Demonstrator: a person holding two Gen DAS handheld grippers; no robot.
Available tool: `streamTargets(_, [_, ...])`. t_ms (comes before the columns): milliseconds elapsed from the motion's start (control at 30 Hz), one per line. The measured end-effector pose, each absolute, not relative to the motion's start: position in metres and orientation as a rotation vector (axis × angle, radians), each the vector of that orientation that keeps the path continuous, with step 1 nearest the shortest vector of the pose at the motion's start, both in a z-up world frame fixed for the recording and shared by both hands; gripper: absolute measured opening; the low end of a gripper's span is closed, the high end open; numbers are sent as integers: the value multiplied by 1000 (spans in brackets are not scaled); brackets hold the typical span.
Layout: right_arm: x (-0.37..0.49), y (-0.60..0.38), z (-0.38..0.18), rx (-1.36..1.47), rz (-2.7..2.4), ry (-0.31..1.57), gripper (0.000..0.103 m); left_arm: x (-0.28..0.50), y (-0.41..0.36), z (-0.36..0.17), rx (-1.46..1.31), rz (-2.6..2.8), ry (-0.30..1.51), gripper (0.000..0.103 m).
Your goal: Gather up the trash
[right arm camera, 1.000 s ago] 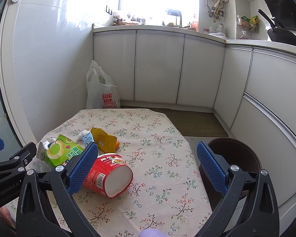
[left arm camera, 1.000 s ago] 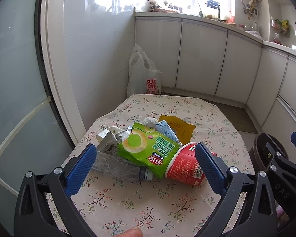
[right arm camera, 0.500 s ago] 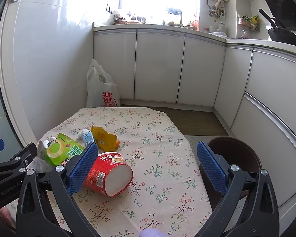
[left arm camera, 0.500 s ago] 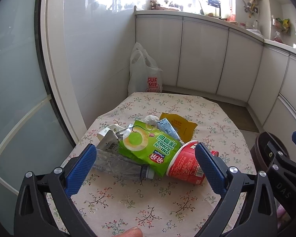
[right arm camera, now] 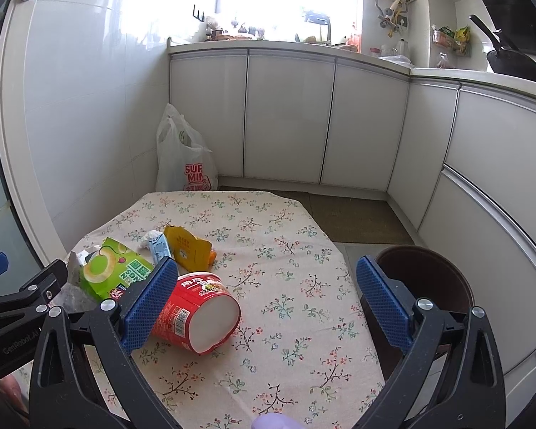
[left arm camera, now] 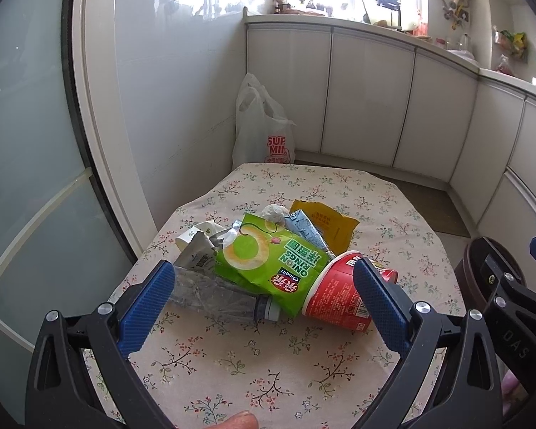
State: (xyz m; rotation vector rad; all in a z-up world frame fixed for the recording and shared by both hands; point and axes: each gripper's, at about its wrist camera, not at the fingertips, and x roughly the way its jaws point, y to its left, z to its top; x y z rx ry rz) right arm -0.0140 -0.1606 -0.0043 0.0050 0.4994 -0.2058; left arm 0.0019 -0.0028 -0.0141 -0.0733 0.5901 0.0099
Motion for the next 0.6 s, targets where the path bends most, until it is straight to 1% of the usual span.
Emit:
streamTargets(300, [-10, -161, -7, 8, -200, 529, 96, 4, -2, -18, -77, 7, 611, 97])
streamTargets(600, [7, -170, -28, 59, -177, 700, 96, 25, 6, -36, -103, 17, 735, 97])
